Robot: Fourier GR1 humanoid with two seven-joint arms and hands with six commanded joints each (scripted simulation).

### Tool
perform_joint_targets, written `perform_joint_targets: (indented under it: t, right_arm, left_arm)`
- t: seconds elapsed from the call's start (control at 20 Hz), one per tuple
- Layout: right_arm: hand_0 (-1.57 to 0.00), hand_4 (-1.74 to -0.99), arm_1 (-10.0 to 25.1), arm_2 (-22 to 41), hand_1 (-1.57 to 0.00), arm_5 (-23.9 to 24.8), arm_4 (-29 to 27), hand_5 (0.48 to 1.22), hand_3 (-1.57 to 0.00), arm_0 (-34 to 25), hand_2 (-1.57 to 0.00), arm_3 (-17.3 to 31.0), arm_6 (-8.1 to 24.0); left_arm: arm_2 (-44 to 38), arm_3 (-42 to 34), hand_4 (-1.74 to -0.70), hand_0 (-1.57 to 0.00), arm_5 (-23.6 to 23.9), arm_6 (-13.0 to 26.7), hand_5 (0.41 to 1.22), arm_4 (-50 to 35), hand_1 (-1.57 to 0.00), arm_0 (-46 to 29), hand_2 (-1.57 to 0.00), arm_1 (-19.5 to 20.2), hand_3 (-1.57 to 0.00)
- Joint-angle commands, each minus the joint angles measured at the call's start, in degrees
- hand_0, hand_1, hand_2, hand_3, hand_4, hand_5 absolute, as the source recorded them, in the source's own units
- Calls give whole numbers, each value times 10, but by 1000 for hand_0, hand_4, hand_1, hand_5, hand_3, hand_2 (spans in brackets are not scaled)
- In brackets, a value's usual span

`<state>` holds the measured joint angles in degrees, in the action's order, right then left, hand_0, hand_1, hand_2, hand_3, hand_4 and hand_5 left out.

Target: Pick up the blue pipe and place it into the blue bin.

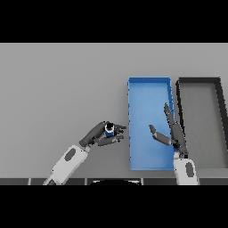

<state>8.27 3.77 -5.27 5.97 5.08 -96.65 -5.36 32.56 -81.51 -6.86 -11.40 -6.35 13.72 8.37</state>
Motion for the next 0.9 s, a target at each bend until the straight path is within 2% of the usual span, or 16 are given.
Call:
perform_joint_targets:
  t: [0.0,0.2,0.35,0.4,0.65,0.75,0.85]
  right_arm:
    - [1,-1239,7,-5,1,0,2,629,1,-2,1,5,2]
    - [1,-1217,13,-6,1,-4,1,635,1,10,1,-7,-15]
    - [1,-1208,13,-5,1,-3,4,640,1,11,1,-5,-16]
    - [1,-1195,11,-3,1,0,5,635,1,8,1,-10,-9]
    - [1,-1174,-2,2,1,13,16,629,1,38,1,-16,-25]
    - [1,-1186,-11,2,1,23,19,629,1,47,1,-22,-26]
    - [1,-1209,-13,5,1,27,24,623,1,66,1,-28,-41]
  left_arm:
    - [2,-20,-1714,-1521,-4,-2,1204,-6,-1528,2,-1533,0,-1433]
    - [3,-60,-1723,-1551,-10,46,1214,-19,-1553,36,-1555,1,-1445]
    - [7,-75,-1726,-1561,-18,82,1217,-31,-1562,49,-1563,0,-1445]
    - [11,-76,-1726,-1563,-22,81,1218,-27,-1564,46,-1565,5,-1443]
    - [13,-74,-1729,-1568,-19,93,1219,-25,-1569,48,-1569,1,-1443]
    - [16,-76,-1730,-1569,-22,94,1219,-26,-1569,45,-1570,1,-1443]
    - [19,-84,-1731,-1570,-20,91,1220,-21,-1570,41,-1570,6,-1443]
